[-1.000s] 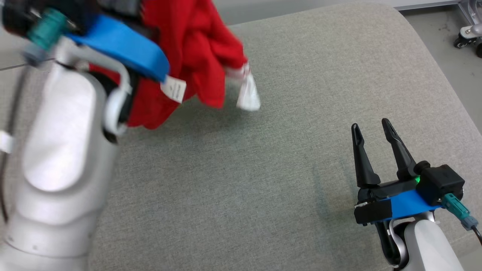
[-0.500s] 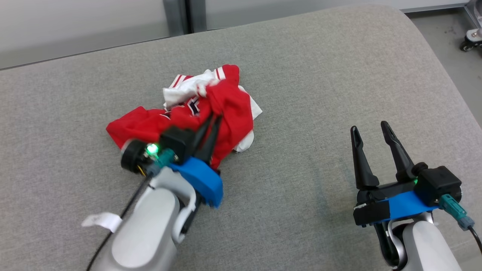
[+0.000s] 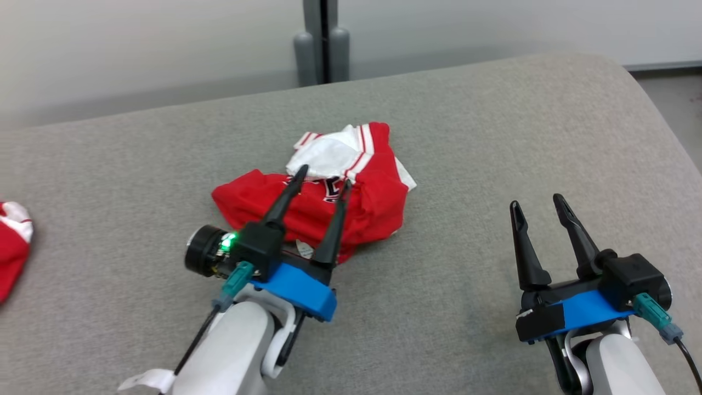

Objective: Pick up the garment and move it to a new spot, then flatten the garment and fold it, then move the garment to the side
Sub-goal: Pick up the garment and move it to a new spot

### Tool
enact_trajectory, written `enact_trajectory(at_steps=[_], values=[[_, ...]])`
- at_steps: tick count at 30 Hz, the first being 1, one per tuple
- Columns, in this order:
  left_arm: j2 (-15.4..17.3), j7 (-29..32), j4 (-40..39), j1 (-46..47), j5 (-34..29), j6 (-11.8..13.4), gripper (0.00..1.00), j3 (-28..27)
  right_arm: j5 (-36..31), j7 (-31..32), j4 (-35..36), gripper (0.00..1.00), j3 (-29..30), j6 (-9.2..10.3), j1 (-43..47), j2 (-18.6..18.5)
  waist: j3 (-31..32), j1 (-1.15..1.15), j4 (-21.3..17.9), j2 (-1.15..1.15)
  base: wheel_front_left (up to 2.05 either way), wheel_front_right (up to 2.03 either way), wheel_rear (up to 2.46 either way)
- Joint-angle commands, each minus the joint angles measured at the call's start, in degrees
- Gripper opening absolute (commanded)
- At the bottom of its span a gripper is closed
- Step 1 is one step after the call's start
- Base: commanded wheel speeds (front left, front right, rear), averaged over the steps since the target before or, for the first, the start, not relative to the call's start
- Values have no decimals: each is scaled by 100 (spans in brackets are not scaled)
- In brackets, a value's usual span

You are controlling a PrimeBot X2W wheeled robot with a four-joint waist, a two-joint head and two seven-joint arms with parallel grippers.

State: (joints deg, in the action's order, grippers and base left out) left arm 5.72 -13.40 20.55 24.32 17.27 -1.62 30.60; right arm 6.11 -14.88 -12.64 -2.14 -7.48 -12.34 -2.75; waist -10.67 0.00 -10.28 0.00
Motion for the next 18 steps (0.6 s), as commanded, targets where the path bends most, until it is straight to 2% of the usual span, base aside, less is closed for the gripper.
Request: enact_trajectory(at_steps=[1,7,18], values=[[116,-58,-103,-100,45,87,100,-116,-36,20,-1,100,24,-3,109,-25,79,0,85,0,0,0,0],[464,-134,-441,-488,244,416,100,-684,-116,138,80,100,57,-3,234,-26,335,0,390,0,0,0,0],[953,-181,-810,-1379,576,823,100,-1688,-212,309,238,100,140,-3,468,-26,570,0,786,0,0,0,0]])
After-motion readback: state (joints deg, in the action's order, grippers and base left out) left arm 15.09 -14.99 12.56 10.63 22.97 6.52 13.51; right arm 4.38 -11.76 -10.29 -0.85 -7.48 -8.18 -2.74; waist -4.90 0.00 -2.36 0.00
